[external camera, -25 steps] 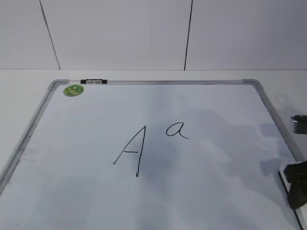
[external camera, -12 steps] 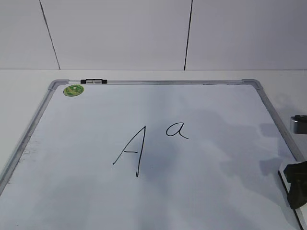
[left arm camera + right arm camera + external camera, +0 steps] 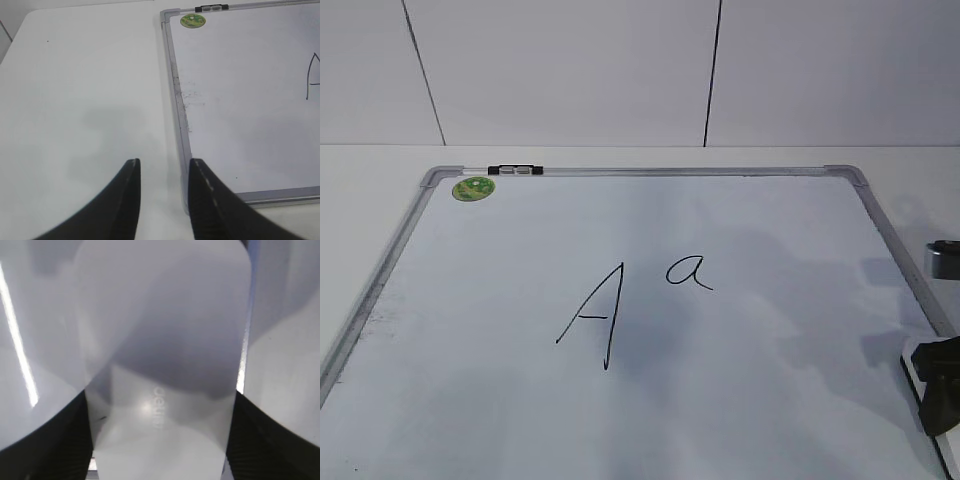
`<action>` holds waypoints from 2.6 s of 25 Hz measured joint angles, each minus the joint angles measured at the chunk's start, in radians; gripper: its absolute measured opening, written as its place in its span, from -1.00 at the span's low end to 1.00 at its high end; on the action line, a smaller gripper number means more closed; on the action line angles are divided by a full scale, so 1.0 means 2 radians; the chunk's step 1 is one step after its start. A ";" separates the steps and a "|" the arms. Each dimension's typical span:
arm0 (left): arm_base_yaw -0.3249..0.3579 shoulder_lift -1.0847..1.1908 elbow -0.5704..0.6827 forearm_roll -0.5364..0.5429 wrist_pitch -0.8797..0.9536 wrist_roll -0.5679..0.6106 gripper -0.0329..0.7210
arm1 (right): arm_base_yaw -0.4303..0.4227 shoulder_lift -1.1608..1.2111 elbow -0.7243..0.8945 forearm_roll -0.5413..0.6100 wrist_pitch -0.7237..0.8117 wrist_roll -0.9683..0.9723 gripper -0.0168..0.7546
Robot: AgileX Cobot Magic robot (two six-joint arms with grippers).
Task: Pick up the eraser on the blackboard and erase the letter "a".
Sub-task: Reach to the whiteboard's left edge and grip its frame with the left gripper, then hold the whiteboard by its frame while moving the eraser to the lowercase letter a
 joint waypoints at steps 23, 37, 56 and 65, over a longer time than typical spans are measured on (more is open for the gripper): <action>0.000 0.005 -0.005 -0.002 -0.003 0.000 -0.26 | 0.000 0.003 -0.074 0.029 0.099 -0.009 0.49; -0.004 0.219 -0.057 0.003 -0.147 0.000 -0.26 | 0.000 0.003 -0.093 0.082 0.114 -0.038 0.49; -0.025 0.590 -0.148 -0.037 -0.144 0.000 -0.26 | 0.039 0.003 -0.134 0.060 0.125 -0.032 0.49; -0.025 0.715 -0.226 -0.052 -0.145 0.000 -0.26 | 0.063 0.003 -0.182 0.043 0.153 -0.027 0.49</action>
